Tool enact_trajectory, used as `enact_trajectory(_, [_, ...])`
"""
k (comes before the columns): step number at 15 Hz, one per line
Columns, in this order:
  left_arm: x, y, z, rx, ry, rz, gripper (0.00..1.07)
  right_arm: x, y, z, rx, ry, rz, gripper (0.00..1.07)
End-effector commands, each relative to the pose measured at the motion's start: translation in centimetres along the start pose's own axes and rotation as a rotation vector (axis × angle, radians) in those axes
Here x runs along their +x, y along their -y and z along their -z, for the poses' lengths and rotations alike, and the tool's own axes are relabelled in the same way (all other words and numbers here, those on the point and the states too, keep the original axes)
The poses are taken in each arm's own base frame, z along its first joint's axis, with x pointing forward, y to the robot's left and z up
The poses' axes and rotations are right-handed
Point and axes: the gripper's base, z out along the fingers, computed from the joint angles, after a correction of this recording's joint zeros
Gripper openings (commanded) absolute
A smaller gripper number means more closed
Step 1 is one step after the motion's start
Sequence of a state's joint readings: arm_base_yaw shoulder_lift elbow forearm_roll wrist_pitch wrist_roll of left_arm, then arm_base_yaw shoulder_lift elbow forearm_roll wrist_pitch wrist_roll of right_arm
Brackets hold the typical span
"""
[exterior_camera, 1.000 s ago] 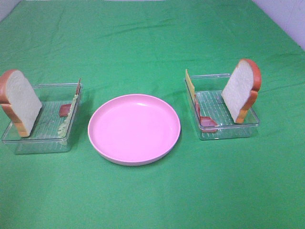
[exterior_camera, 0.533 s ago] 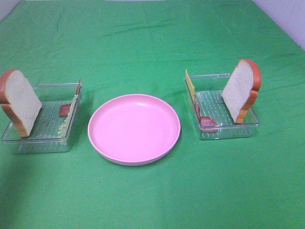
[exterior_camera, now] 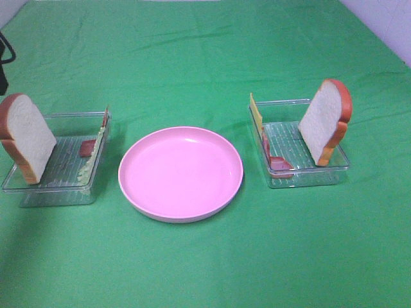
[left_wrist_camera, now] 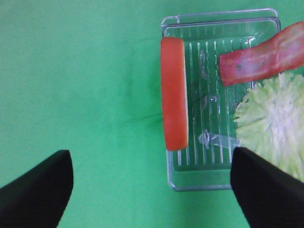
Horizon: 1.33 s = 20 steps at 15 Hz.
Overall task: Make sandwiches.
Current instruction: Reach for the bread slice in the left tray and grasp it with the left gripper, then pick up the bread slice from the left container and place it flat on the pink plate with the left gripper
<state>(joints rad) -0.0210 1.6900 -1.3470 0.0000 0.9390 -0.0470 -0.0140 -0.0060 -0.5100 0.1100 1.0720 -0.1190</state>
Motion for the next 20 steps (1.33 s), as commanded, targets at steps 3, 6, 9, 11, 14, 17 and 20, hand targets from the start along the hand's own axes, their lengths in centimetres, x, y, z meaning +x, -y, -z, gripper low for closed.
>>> enact_trajectory(3, [-1.5,0.3,-4.9,0.014,-0.079,0.007,0.79,0.1,0.0,0.1,0.005,0.021,0.016,0.69])
enact_trajectory(6, [-1.7,0.3,-8.0,0.016,-0.083,-0.013,0.75,0.1,0.0,0.1,0.004,0.021,0.016,0.69])
enact_trajectory(9, [-2.0,0.3,-8.3,0.02,-0.05,-0.006,0.67,0.1,0.0,0.1,0.004,0.021,0.016,0.69])
enact_trajectory(11, [-2.1,0.4,-8.5,0.03,-0.042,0.004,0.57,0.1,0.0,0.1,0.004,0.021,0.016,0.69])
enact_trajectory(14, [-2.1,0.9,-9.0,0.079,-0.051,0.056,0.3,0.1,0.0,0.1,0.004,0.021,0.016,0.69])
enact_trajectory(17, [-2.0,0.9,-9.0,0.084,-0.053,0.061,0.12,0.1,0.0,0.1,0.004,0.021,0.016,0.69])
enact_trajectory(20, [-2.1,0.9,-8.1,0.086,-0.043,0.058,0.0,0.1,0.0,0.1,0.004,0.021,0.016,0.69])
